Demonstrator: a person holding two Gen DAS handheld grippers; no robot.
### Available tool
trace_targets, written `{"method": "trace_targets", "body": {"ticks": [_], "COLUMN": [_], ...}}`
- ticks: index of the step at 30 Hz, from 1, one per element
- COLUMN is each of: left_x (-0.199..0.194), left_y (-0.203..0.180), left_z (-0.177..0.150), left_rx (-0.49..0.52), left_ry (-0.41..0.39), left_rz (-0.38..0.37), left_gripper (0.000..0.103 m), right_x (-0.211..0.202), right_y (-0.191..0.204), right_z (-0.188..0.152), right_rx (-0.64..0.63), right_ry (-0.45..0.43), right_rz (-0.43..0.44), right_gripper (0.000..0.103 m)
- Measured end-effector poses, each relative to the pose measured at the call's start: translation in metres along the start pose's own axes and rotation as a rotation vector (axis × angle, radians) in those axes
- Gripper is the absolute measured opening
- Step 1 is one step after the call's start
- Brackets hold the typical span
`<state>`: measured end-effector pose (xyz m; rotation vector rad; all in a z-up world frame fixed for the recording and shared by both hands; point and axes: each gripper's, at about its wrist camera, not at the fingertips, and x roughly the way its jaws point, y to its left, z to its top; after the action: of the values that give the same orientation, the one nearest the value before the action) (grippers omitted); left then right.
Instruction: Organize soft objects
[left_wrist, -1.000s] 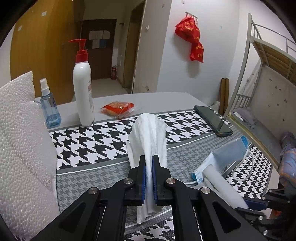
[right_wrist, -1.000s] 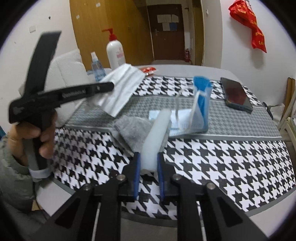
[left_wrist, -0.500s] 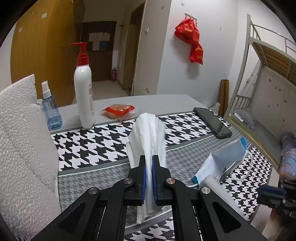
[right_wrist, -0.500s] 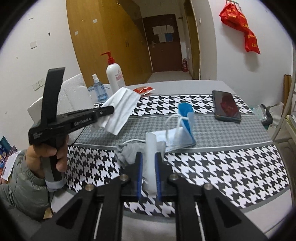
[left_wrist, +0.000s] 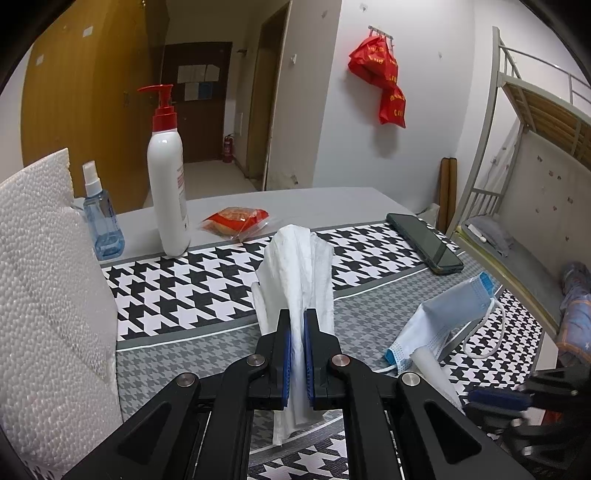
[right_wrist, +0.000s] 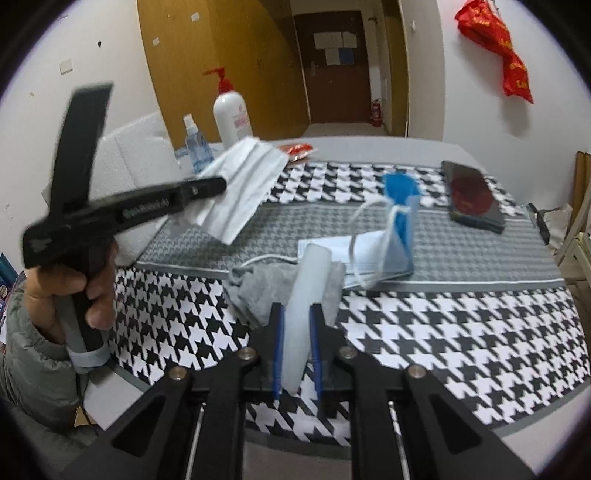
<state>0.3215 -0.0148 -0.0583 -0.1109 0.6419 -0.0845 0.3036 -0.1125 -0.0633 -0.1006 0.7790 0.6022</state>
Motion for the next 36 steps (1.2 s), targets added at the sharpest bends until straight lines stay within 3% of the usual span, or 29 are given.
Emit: {"method": "trace_targets", "body": {"ticks": [3,7,16,21,29,36], "left_x": [0.000,-0.001,-0.001,-0.002,-0.006,-0.018], "left_y": [0.000,0.000,-0.002,-0.003,-0.004,-0.008], "left_z": [0.000,0.000,0.000,0.000,0.000,0.002], "left_rx": [0.003,0.002,0.006,0.007,0.013,0.021], "left_ry": [0.000,-0.002,-0.003,-0.006,-0.020,-0.057], "left_rz": [-0.001,-0.002,-0.003,-0.005,-0.013,-0.033], "left_gripper": [0.006,0.006,0.006,0.006,0.006,0.006], "right_x": [0.011,0.013,0.019,0.026,0.027,-0.001], "right_y": [-0.001,0.001,0.005,0.005,-0.005,-0.006], "right_z": [-0.001,-0.001,0.005,0.006,0.005,0.014], "right_rx": [0.001,-0.022,-0.034,-0.029,0.039,0.069], "right_ry": [0.028,0.027,0.033,0.058,0.049,-0.036], "right_rz": [-0.013,-0.071,-0.023,0.005,0.062,0.085], "right_gripper": [0.017,0.045,0.045,0.029,0.021,0.021]}}
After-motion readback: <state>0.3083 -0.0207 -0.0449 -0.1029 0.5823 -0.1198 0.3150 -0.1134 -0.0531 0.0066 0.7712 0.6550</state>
